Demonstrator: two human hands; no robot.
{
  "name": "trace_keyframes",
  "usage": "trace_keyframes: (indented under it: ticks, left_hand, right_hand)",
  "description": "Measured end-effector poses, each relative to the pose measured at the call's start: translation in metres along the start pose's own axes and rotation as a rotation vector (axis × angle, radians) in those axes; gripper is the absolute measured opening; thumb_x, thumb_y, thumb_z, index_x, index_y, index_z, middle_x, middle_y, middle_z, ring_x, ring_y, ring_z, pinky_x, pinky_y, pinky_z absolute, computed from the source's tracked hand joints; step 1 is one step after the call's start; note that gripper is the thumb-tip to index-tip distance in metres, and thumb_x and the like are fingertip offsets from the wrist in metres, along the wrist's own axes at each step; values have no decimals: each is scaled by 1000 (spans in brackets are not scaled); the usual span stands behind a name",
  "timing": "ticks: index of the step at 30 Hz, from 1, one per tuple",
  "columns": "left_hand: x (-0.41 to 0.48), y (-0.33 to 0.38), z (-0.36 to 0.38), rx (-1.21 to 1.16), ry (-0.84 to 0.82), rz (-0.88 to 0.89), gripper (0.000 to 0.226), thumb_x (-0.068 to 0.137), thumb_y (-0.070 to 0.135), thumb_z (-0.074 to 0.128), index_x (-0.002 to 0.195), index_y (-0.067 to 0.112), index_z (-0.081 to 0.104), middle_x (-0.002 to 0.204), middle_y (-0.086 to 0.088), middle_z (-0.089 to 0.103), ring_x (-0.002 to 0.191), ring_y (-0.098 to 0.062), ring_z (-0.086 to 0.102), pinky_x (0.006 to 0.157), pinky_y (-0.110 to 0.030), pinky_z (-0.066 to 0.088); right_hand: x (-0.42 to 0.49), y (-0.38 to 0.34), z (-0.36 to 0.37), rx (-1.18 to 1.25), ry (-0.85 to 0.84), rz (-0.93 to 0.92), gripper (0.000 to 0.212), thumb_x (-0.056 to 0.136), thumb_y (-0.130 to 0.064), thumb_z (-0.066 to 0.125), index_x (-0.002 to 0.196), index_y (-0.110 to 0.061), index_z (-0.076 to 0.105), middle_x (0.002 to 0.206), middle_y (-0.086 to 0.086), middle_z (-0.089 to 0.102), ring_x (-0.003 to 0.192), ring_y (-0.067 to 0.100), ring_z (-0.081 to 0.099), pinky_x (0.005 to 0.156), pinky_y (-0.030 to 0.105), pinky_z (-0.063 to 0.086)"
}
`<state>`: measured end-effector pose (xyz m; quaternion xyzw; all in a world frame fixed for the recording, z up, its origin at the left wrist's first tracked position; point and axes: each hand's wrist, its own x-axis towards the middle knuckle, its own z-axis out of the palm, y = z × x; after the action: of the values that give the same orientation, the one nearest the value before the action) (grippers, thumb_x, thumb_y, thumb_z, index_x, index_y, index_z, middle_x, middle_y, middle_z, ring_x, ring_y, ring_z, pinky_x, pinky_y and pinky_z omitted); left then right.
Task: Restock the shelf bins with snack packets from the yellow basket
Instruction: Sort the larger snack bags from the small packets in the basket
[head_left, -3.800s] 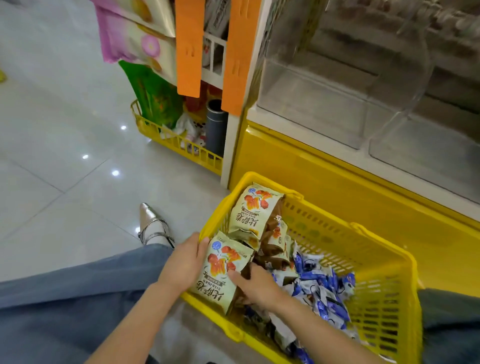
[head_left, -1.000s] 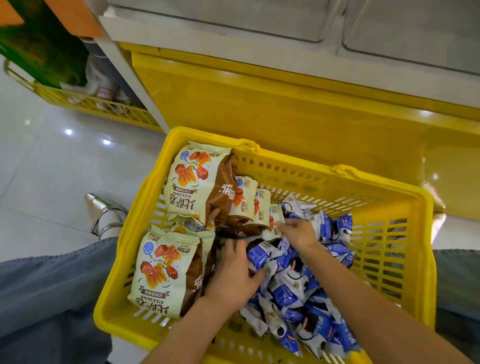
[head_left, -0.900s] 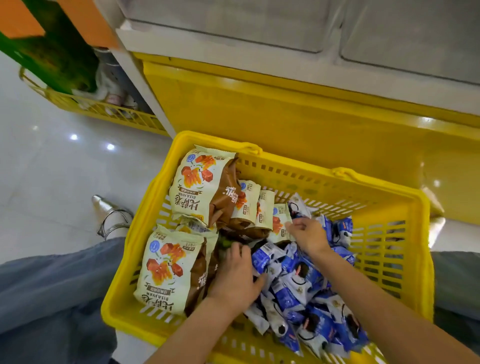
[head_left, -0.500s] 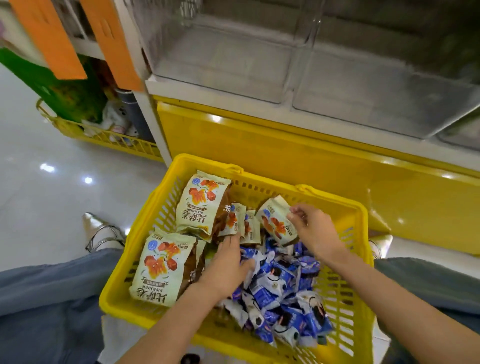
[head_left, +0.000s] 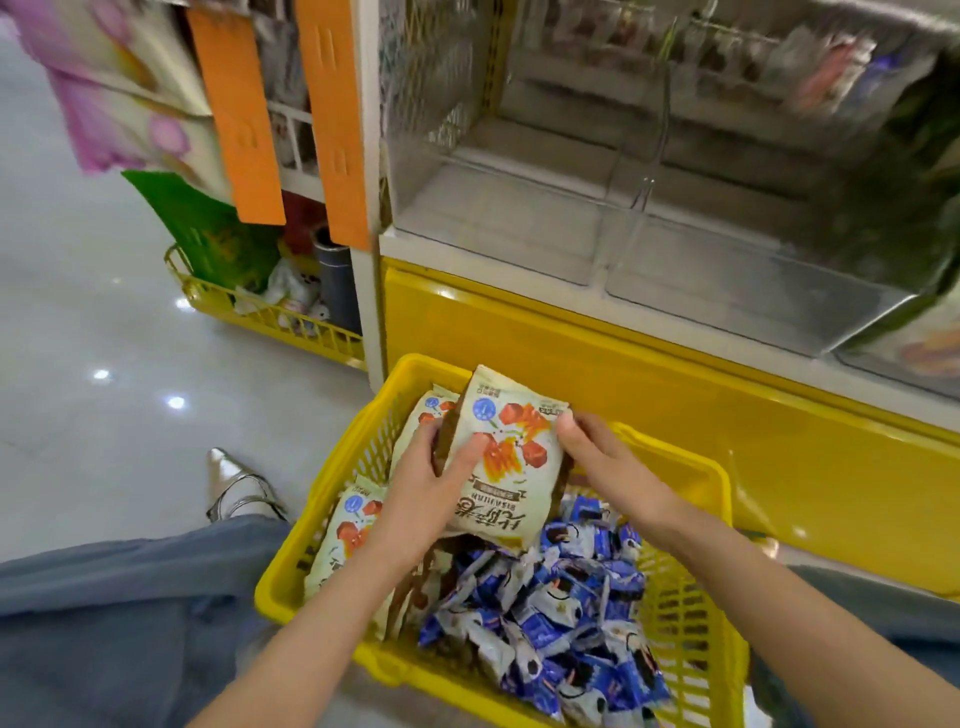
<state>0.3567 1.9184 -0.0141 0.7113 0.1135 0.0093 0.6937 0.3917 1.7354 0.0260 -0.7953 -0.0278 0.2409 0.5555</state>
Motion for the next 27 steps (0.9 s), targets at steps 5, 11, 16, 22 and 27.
trace_keyframes:
  ticks: [5, 11, 16, 22, 27]
  left_hand:
    - [6, 1, -27, 101, 87, -6, 19, 92, 46, 42, 97, 30, 50, 91, 9, 63, 71, 8, 62, 49, -10, 46]
    - [27, -38, -97, 792, 164, 103, 42, 97, 31, 39, 132, 9, 41, 128, -9, 45, 118, -23, 43, 99, -38, 37]
    - [29, -76, -119, 730, -52, -180, 31, 99, 38, 31, 114, 17, 48, 103, -7, 62, 98, -27, 59, 83, -38, 46]
    - [24, -88, -118, 582, -16, -177, 30, 97, 46, 28, 96, 23, 49, 87, 1, 64, 82, -15, 60, 73, -34, 46]
    - [24, -89, -119, 544, 5, -163, 33, 96, 49, 29, 92, 23, 50, 85, 1, 63, 80, -14, 60, 75, -38, 48]
  right_hand:
    - [8, -2, 48, 77, -36, 1, 42, 83, -40, 65, 120, -26, 49, 109, -12, 68, 91, 4, 68, 70, 22, 57]
    - [61, -12, 60, 119, 166, 58, 18, 91, -40, 54, 103, -27, 57, 107, -5, 68, 94, 8, 66, 78, 24, 54]
    - [99, -4, 87, 0, 22, 281, 37, 95, -36, 50, 124, -14, 48, 130, 6, 57, 116, 24, 56, 97, 40, 48]
    - [78, 12, 110, -785, 401, -417, 45, 92, -30, 57, 130, -9, 46, 115, 2, 51, 108, 12, 46, 93, 29, 43]
    - [58, 40, 147, -804, -209, -355, 56, 93, -47, 46, 141, -20, 34, 136, -7, 40, 126, 6, 35, 106, 15, 24]
